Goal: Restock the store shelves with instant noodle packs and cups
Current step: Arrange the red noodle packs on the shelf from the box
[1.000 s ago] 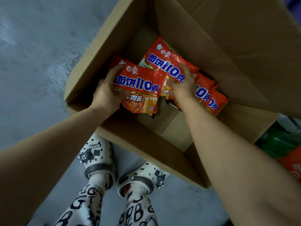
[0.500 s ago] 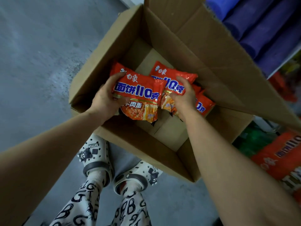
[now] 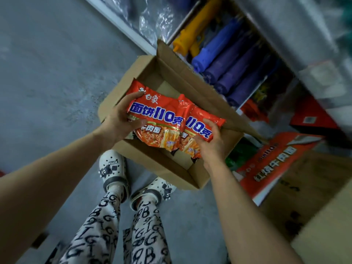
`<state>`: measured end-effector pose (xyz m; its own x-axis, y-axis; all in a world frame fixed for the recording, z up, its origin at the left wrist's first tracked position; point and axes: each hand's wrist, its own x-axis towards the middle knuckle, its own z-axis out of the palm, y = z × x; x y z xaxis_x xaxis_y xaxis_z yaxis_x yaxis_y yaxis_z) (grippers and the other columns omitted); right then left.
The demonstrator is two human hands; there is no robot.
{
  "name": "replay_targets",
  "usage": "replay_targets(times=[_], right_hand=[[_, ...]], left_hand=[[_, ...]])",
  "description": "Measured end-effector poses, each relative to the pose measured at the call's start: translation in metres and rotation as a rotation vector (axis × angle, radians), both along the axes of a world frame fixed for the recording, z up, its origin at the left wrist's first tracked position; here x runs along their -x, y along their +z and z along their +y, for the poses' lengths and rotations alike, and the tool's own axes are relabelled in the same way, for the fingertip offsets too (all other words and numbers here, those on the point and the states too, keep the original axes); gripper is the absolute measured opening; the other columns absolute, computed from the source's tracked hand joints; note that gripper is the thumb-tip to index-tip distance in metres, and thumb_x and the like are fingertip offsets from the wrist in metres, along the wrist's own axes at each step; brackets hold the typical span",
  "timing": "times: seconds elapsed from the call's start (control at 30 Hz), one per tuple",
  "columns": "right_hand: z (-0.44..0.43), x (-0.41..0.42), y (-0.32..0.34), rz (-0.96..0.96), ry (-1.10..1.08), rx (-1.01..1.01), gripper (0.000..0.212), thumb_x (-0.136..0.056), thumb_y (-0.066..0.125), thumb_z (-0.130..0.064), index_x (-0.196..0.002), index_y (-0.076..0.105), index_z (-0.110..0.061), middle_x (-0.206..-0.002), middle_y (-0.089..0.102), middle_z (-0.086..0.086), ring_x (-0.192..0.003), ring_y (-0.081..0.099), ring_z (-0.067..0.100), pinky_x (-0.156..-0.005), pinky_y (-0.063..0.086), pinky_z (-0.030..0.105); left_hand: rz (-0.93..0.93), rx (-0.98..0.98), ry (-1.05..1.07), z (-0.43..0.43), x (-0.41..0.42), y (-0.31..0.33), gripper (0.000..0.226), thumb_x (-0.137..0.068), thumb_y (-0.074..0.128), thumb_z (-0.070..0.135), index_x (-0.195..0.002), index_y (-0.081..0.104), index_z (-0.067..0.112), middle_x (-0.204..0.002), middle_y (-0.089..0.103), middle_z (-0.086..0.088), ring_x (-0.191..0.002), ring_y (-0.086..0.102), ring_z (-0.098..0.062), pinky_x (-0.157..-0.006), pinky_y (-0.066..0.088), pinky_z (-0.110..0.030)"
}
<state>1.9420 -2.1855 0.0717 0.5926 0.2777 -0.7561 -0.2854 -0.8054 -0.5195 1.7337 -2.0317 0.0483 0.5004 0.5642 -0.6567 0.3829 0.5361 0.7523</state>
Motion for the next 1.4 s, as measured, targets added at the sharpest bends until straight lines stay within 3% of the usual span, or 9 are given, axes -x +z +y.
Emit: replay_targets(times=[0.23,0.43,0.63,0.77,0.87,1.07,1.2,1.3,1.4], right_hand=[[-0.01,0.015,0.131,0.004,-0.008,-0.126,0.055,-0.09,0.068,-0.005,-0.119,0.055,-0.051,-0.119,0.056,-0.007,-0.105,0.062,0.014,-0.08,0.061,0.04],[-0.012,0.021,0.25,-0.06,0.048,-0.248,0.055,-0.088,0.07,-0.001,-0.119,0.058,-0.045,-0.112,0.064,-0.009,-0.094,0.068,0.01,-0.069,0.059,0.025],[-0.009,0.018,0.36,-0.141,0.126,-0.343,0.055,-0.086,0.071,-0.001,-0.113,0.059,-0.047,-0.116,0.065,-0.007,-0.098,0.067,0.015,-0.077,0.062,0.037],[-0.009,0.015,0.424,-0.197,0.112,-0.422,0.054,-0.085,0.074,-0.005,-0.116,0.059,-0.047,-0.116,0.066,-0.008,-0.102,0.068,0.019,-0.079,0.061,0.05],[-0.009,0.012,0.472,-0.268,0.113,-0.507,0.055,-0.085,0.074,-0.004,-0.115,0.061,-0.048,-0.124,0.061,-0.012,-0.108,0.065,0.019,-0.083,0.06,0.049],[-0.015,0.002,0.547,-0.422,0.099,-0.659,0.055,-0.08,0.078,-0.003,-0.113,0.064,-0.045,-0.112,0.07,-0.004,-0.088,0.069,0.018,-0.078,0.059,0.056],[-0.022,-0.003,0.59,-0.467,0.105,-0.745,0.054,-0.08,0.077,0.0,-0.115,0.065,-0.039,-0.114,0.069,0.002,-0.098,0.069,0.022,-0.083,0.059,0.05],[-0.028,-0.005,0.62,-0.537,0.109,-0.781,0.052,-0.08,0.077,0.003,-0.115,0.066,-0.034,-0.101,0.071,-0.01,-0.085,0.068,0.014,-0.074,0.061,0.04],[-0.035,-0.007,0.651,-0.628,0.124,-0.824,0.05,-0.08,0.076,0.003,-0.113,0.066,-0.034,-0.101,0.071,-0.011,-0.083,0.068,0.015,-0.069,0.061,0.035]], left_hand=[[-0.079,-0.017,-0.072,0.01,0.019,0.125,0.07,-0.084,0.071,0.005,-0.133,0.047,0.047,-0.136,0.049,0.002,-0.119,0.058,-0.023,-0.089,0.057,-0.047],[-0.147,-0.037,-0.062,0.014,0.023,0.246,0.071,-0.082,0.071,0.002,-0.14,0.045,0.033,-0.122,0.058,0.004,-0.109,0.064,-0.019,-0.084,0.059,-0.038],[-0.238,-0.132,-0.129,0.027,0.02,0.36,0.072,-0.078,0.073,0.011,-0.14,0.044,0.034,-0.124,0.056,0.002,-0.107,0.065,-0.014,-0.08,0.058,-0.029],[-0.317,-0.197,-0.171,0.039,0.014,0.426,0.071,-0.082,0.071,0.003,-0.14,0.044,0.033,-0.127,0.051,0.0,-0.108,0.063,-0.015,-0.077,0.058,-0.027],[-0.355,-0.258,-0.179,0.048,0.006,0.475,0.068,-0.083,0.071,0.005,-0.137,0.046,0.04,-0.128,0.049,0.002,-0.111,0.059,-0.016,-0.073,0.058,-0.024],[-0.477,-0.449,-0.229,0.063,-0.013,0.554,0.071,-0.081,0.073,0.001,-0.14,0.047,0.032,-0.128,0.053,0.008,-0.112,0.058,-0.011,-0.083,0.057,-0.026],[-0.551,-0.529,-0.268,0.067,-0.023,0.599,0.071,-0.078,0.076,0.003,-0.134,0.051,0.039,-0.132,0.055,0.0,-0.108,0.062,-0.011,-0.081,0.056,-0.025],[-0.591,-0.589,-0.296,0.065,-0.029,0.63,0.072,-0.079,0.075,0.002,-0.135,0.05,0.038,-0.13,0.056,-0.001,-0.103,0.064,-0.007,-0.081,0.055,-0.023],[-0.643,-0.62,-0.322,0.064,-0.033,0.662,0.072,-0.079,0.074,0.002,-0.138,0.048,0.034,-0.13,0.056,-0.002,-0.101,0.065,-0.005,-0.081,0.055,-0.023]])
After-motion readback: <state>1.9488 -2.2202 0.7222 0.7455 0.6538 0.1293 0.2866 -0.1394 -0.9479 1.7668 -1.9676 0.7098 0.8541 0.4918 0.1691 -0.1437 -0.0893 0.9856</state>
